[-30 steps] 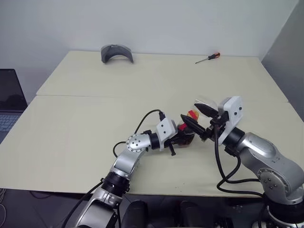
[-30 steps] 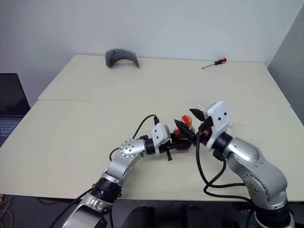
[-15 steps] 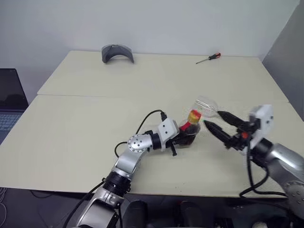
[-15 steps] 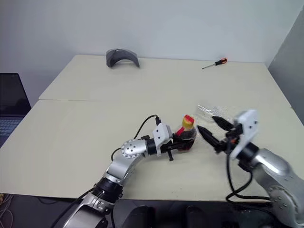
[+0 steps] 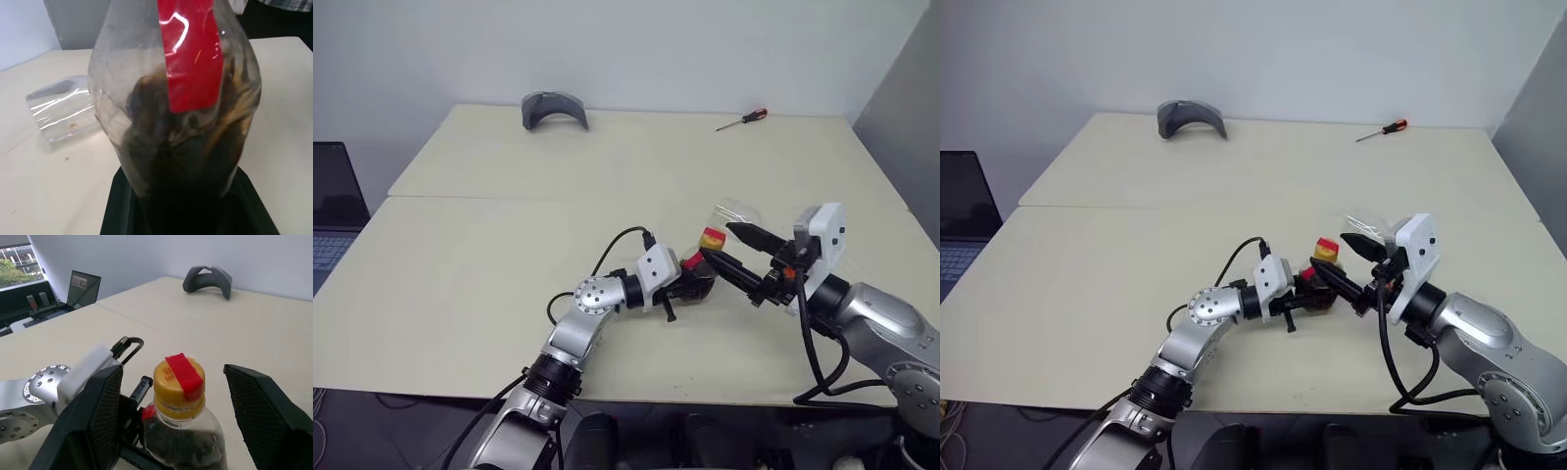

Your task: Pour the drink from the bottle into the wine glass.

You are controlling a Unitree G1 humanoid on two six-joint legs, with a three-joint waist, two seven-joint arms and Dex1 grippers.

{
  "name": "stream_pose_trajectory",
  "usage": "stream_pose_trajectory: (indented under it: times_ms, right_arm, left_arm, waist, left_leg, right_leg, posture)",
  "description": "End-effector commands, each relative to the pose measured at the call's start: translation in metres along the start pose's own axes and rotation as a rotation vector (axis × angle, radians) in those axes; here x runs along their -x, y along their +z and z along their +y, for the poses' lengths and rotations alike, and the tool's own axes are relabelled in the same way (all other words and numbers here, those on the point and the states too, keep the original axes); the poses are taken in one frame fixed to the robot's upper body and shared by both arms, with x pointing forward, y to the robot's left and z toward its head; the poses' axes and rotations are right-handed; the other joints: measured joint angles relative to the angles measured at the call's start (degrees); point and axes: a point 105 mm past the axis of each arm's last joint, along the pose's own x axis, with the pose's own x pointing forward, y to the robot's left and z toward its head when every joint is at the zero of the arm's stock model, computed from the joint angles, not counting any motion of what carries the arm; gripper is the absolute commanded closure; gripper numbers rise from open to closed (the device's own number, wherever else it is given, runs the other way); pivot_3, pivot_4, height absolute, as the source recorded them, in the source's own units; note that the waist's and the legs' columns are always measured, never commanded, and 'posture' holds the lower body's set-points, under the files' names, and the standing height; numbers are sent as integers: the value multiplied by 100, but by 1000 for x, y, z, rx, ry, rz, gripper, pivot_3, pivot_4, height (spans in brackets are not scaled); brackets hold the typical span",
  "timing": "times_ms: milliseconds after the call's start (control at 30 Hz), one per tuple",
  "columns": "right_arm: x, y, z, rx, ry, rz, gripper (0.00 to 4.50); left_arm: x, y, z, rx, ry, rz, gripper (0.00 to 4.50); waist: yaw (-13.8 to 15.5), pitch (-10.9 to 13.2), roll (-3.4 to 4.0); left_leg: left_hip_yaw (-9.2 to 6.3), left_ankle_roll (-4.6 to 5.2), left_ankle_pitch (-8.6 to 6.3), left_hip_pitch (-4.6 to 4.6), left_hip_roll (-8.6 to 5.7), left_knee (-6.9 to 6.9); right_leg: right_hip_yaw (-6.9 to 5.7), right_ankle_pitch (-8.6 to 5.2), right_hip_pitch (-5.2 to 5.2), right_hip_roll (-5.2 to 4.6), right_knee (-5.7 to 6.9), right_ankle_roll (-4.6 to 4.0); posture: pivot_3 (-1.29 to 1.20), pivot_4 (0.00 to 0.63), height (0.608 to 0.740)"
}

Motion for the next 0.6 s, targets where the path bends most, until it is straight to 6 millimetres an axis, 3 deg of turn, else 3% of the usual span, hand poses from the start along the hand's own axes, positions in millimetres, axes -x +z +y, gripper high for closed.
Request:
stream_pose_trajectory:
  times_ms: [33, 100, 167, 367, 600]
  right_arm:
    - [-7, 12, 1, 41, 8, -49, 1012]
    - [-8, 11, 1, 43, 13, -48, 1012]
    - [-9, 10, 2, 41, 19, -47, 1392]
    - [-9, 7, 5, 27, 32, -42, 3284]
    - [-5, 11, 1, -116, 14, -119, 3304]
  left_arm:
    - [-4, 18, 0, -49, -11, -61, 3860]
    - [-4, 18, 1, -49, -8, -61, 3860]
    - [-4, 18, 1, -50, -8, -60, 3860]
    - [-4, 18, 1, -49, -8, -60, 3861]
    - [-4, 18, 0, -51, -11, -62, 3861]
  waist:
    - [-1, 0, 0]
    - [3, 0, 0]
    - [1, 0, 0]
    - [0, 0, 0]
    - [0, 0, 0]
  left_leg:
    - [2, 0, 0, 0, -2, 1]
    - [0, 0, 0, 0, -2, 2]
    - [-2, 0, 0, 1, -1, 2]
    - [-4, 0, 0, 3, 6, 0]
    - [-3, 0, 0, 2, 5, 1]
  right_leg:
    - [2, 0, -1, -1, 0, 0]
    - [0, 0, 0, -3, 1, 1]
    - [-1, 0, 0, -7, 2, 1]
    - [-2, 0, 0, -6, 4, 0]
    - [-2, 0, 0, -7, 4, 0]
  posture:
    - [0, 150, 740]
    - [0, 150, 740]
    - [0, 150, 740]
    - [0, 150, 740]
    - [0, 150, 740]
